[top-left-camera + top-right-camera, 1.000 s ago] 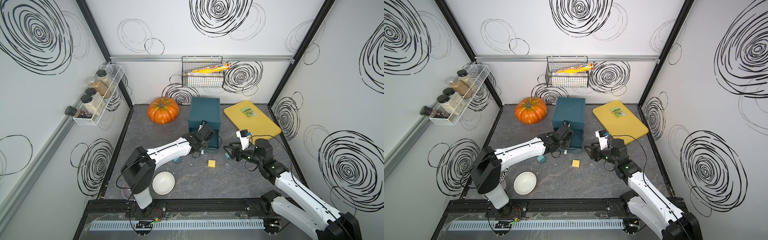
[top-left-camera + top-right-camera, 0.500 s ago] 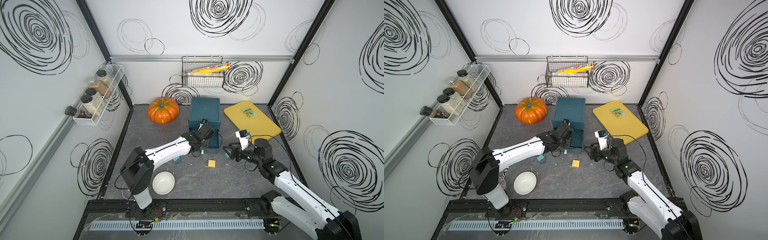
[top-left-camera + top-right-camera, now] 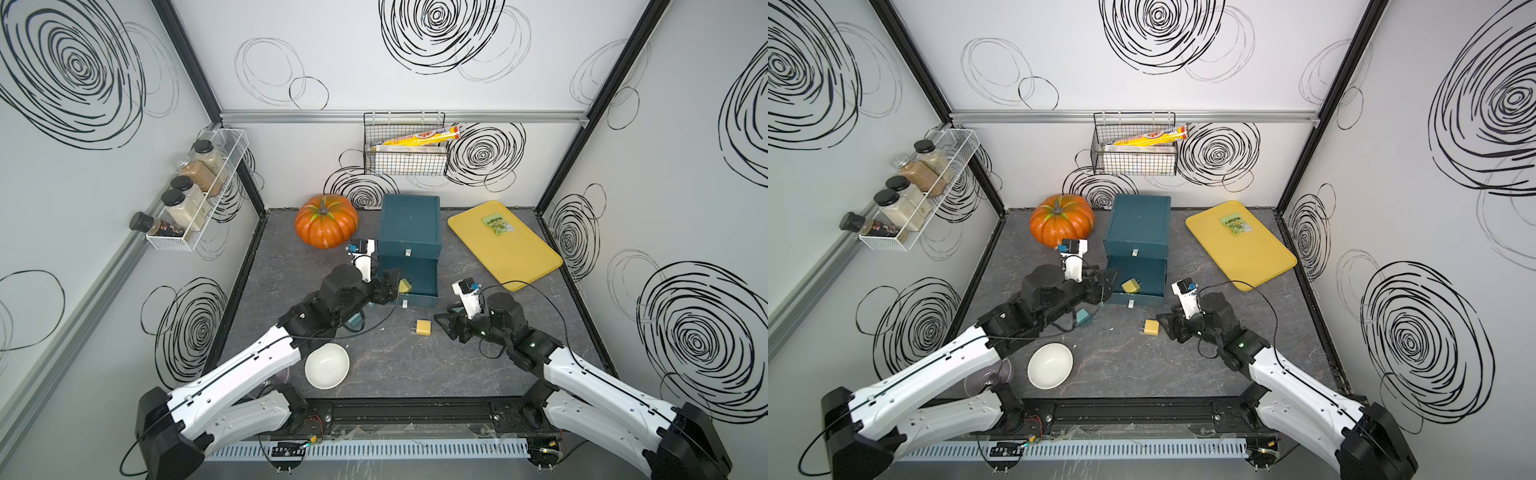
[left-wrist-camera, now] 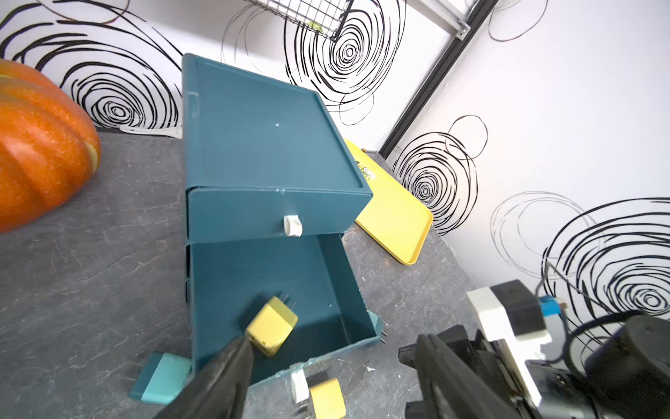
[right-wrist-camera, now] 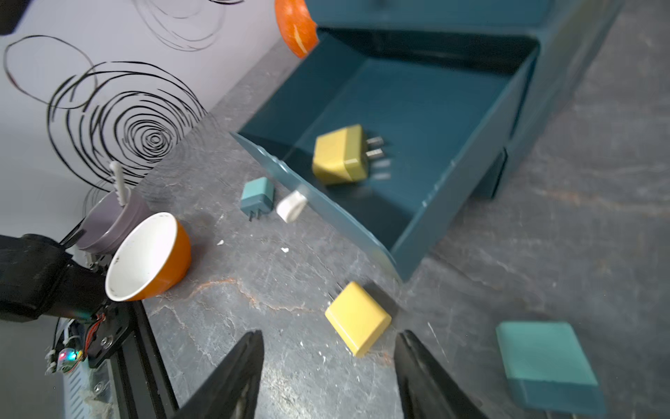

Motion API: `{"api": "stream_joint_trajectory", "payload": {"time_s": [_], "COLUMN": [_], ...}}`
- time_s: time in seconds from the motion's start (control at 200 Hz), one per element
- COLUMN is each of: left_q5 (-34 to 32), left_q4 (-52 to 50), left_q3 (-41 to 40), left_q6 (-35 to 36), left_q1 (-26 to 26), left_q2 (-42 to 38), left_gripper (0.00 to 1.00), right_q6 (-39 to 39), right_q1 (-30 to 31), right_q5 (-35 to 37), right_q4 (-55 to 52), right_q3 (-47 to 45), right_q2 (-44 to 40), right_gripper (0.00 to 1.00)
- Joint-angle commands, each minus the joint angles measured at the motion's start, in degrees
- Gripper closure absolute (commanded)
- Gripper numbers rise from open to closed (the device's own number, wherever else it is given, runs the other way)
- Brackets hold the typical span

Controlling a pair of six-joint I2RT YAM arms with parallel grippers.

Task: Place the plugs into the drawer by color
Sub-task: Place the plug in the drawer, then pick up the plug from the center of the board.

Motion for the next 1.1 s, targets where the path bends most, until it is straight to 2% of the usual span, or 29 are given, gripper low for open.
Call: {"api": "stream_joint_trajectory", "payload": {"time_s": [0.0,0.07,0.145,0.205,0.451,0.601,0.931,1.016,1.096], "left_q5": [1.29,1.37,0.4,0.06,2.15,1.96,1.18,0.68,1.0], "left_q4": [9.45,12.27,12.73,13.33,12.67,13.07,12.38,12.03,12.26], "left_q3": [-6.83,-10.98,-12.93,-14.0,-13.15,-13.85,-13.67,-13.67,-13.67], "left_q6": [-1.84,-2.1,-2.0,-1.54,-1.51,-1.31,-1.07,-0.9,-0.87], "left_q1": [0.81,0.93,0.99,0.96,0.95,0.95,0.94,0.84,0.85], "left_q2": [-5.55,-9.23,-12.07,-13.2,-10.15,-11.42,-11.39,-11.6,-11.43], "left_gripper": [0.21,0.21,0.21,0.21,0.22,0.21,0.21,0.21,0.21], "right_q6": [6.12,8.11,8.15,7.92,7.54,6.84,7.17,10.34,10.59], "right_q1": [0.56,1.33,3.87,3.99,4.15,4.23,12.79,13.56,13.84], "right_q5": [1.94,0.79,4.39,4.03,1.84,-1.0,0.06,1.56,4.42], "right_q4": [4.84,8.68,14.31,16.61,25.19,29.5,34.9,38.44,41.72], "right_q3": [-3.69,-4.93,-6.43,-6.17,-5.35,-5.48,-7.7,-11.15,-15.44], "right_q2": [3.19,6.32,8.72,12.03,24.01,29.0,32.89,31.28,25.71], "right_gripper": [0.38,0.41,0.39,0.4,0.43,0.47,0.5,0.51,0.51]}}
